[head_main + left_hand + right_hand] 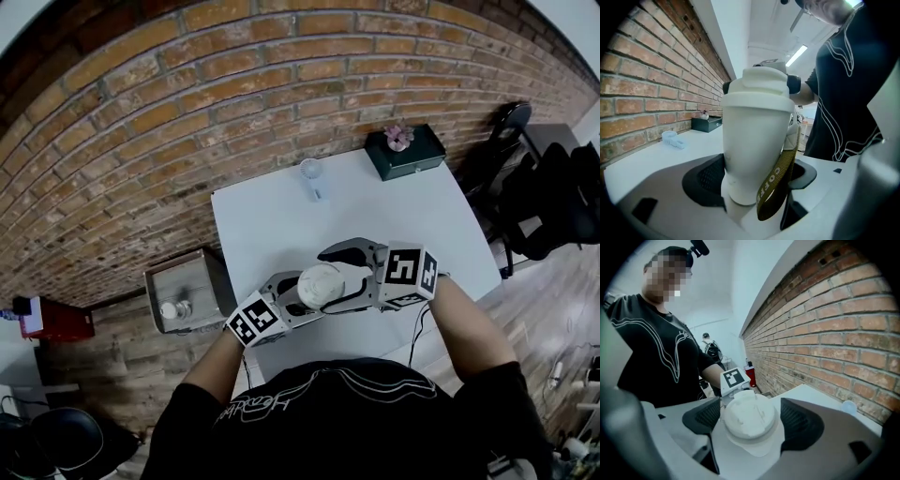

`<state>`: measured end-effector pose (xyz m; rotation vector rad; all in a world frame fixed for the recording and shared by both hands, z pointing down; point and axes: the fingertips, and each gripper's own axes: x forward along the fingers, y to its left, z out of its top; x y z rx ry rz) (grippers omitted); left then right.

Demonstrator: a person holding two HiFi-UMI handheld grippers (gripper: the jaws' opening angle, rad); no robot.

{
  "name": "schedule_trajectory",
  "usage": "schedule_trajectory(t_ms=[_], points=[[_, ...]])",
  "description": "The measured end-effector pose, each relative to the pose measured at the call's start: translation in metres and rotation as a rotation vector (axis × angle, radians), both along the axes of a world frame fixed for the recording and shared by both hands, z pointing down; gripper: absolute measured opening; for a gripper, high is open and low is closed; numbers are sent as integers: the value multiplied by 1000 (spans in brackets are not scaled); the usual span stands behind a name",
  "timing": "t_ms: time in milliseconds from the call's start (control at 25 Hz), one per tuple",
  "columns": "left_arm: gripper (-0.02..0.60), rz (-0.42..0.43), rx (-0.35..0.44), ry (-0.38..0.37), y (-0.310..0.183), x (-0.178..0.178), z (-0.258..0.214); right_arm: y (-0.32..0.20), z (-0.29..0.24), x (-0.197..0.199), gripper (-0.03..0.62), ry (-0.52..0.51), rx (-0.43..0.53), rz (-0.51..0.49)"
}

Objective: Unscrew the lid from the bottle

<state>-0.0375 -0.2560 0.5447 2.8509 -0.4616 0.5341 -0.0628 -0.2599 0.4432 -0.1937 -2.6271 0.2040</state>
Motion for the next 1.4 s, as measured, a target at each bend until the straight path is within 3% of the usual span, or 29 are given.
schedule_trajectory(t_ms=[400, 520, 760, 1040, 1400], points=[[376, -139, -5, 6, -3, -1, 1, -11, -6, 5, 410, -34, 105, 461], [376, -197, -9, 4, -5, -2, 0, -9, -5, 6, 410, -31, 128, 555], [374, -269, -30, 16, -5, -4, 2, -7, 0, 6, 400, 12, 174, 667], [371, -294, -37, 12, -4, -3, 3, -7, 2, 4, 373, 43, 232, 719], [370, -284, -25, 12, -3, -4, 3, -6, 2, 4, 366, 34, 237, 674]])
